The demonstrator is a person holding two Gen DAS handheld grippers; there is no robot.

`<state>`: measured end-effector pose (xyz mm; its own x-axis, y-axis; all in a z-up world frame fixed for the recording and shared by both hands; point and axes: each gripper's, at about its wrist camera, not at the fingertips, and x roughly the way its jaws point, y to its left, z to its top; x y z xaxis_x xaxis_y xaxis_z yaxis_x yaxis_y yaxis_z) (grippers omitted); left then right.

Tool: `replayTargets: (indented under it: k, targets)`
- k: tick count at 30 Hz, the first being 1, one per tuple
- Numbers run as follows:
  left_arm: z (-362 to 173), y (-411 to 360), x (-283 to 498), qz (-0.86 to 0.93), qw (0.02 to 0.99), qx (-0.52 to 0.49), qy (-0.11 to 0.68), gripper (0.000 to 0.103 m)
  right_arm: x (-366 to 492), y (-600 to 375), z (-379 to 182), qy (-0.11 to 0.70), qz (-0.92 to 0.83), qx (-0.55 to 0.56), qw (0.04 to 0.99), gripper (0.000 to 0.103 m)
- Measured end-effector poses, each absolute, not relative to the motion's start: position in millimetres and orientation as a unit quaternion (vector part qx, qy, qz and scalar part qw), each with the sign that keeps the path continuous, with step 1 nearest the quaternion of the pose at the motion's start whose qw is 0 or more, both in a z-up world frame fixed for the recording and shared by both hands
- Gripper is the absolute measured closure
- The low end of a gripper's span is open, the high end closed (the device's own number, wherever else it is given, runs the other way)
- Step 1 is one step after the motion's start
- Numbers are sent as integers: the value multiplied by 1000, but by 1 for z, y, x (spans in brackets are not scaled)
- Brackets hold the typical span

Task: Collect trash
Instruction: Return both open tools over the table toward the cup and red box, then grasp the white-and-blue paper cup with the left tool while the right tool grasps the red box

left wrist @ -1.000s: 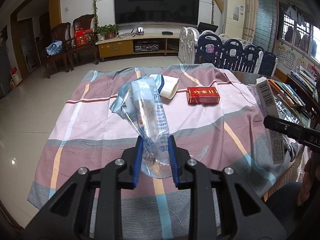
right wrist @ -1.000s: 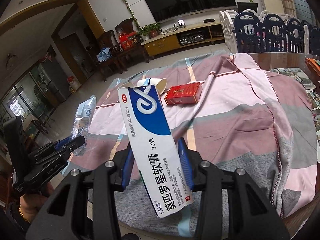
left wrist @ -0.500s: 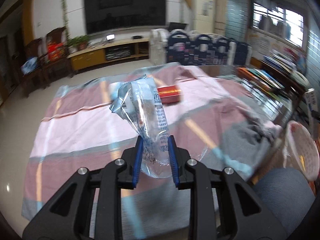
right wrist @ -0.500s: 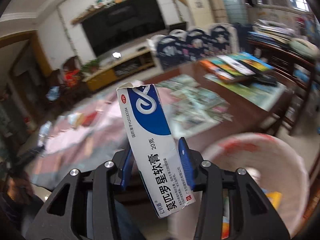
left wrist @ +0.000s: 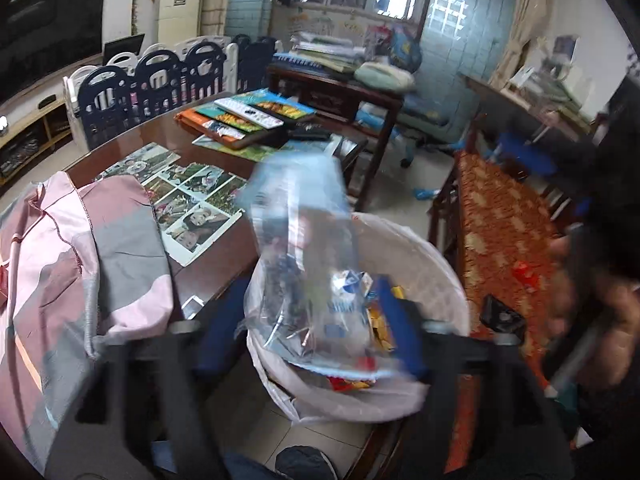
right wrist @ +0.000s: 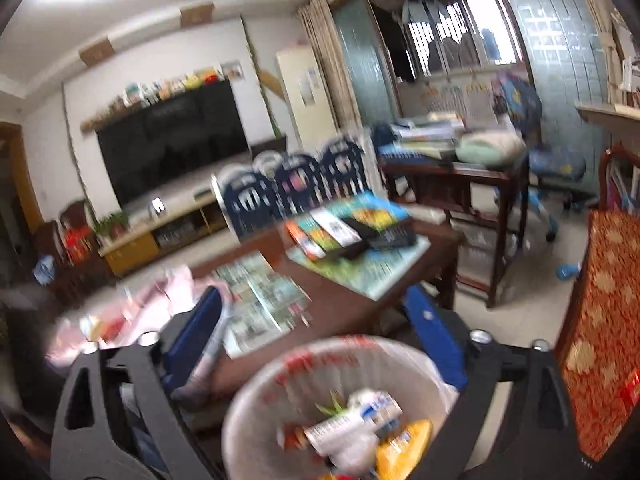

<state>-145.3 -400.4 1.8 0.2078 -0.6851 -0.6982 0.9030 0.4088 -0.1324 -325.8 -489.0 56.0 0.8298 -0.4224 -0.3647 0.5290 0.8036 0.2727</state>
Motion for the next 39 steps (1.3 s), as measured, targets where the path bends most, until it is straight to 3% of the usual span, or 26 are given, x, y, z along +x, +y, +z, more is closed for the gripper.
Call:
replayTargets:
  k: [5,13,21,26,28,39]
  targets:
    - [-9,-362,-123,-468,792,125,371,14,-293,-463,62,164,-206,160,951,7]
    - [24,-160,-29,-247,916,54,312,10,-198,-341,28,229,-55,146,961,7]
    - [21,4,16,-120,948,27,295,9,-101,-208,29,230,52,103,966,7]
    - [0,34,22,-114,948,23,297,9,-75,-167,15,231,64,81,967,7]
    - [-4,24,19,-127,943,27,306,9,-66,-160,7,265,50,69,961,7]
    - [-11,-5,6,-155,942,55,294,8,-55,-169,-2,285,26,88,954,7]
